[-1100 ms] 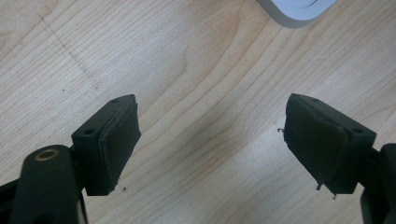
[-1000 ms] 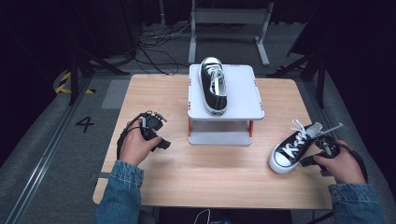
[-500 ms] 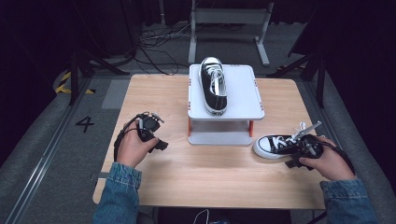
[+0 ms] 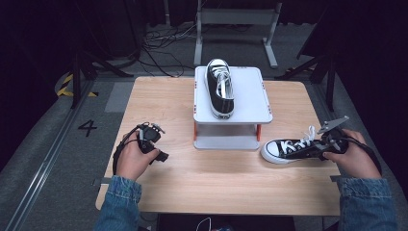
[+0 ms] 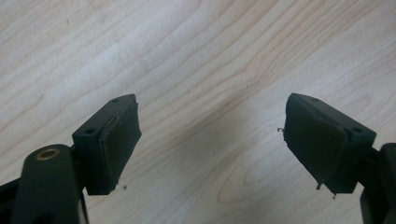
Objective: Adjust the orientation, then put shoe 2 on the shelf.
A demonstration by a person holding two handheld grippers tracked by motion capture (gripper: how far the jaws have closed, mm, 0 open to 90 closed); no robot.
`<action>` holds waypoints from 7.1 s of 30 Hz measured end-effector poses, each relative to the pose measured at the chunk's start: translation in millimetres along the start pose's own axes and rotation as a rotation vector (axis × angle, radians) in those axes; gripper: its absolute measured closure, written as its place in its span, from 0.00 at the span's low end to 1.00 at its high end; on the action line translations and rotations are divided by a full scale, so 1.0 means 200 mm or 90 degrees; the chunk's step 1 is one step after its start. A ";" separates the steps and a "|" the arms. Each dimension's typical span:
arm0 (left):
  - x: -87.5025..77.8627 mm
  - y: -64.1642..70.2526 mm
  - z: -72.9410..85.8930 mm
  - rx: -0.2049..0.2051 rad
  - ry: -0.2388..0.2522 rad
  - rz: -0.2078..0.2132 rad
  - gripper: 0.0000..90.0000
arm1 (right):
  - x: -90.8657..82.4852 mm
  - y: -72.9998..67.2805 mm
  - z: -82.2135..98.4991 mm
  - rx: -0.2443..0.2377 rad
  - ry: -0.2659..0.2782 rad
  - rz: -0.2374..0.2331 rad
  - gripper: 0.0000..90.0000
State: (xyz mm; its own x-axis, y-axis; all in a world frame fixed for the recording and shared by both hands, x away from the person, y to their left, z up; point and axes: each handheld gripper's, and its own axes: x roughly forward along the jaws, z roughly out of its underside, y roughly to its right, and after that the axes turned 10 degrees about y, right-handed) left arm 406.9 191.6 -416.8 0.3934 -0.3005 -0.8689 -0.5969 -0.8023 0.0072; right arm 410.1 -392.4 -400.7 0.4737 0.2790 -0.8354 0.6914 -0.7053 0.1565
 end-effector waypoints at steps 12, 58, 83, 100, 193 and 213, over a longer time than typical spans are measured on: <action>-0.03 -0.03 0.07 -0.019 -0.001 -0.006 0.22 | 0.06 -0.03 -0.04 -0.023 -0.063 -0.100 0.82; 0.04 -0.01 -0.07 0.007 0.004 0.019 0.22 | -0.28 -0.17 -0.13 0.086 0.062 -0.012 0.56; -0.01 -0.03 0.05 -0.016 -0.009 0.003 0.22 | 0.19 -0.09 -0.24 -0.020 -0.033 -0.058 0.33; -0.04 -0.06 0.11 -0.037 -0.005 0.003 0.22 | 0.14 -0.05 -0.27 0.025 -0.091 -0.084 0.86; -0.15 -0.08 0.21 -0.059 0.025 -0.001 0.22 | -0.04 -0.30 -1.56 -0.192 0.108 0.065 0.59; -0.09 -0.08 0.09 -0.003 0.039 0.014 0.19 | -0.44 -0.09 -1.12 -0.034 0.205 0.049 0.36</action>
State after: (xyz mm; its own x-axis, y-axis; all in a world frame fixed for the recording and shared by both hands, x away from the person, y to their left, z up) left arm 396.6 218.7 -410.8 0.4228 -0.3487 -0.8364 -0.6020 -0.7980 0.0283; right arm 478.5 -257.0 -212.3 0.6676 0.4236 -0.6123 0.6704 -0.6998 0.2468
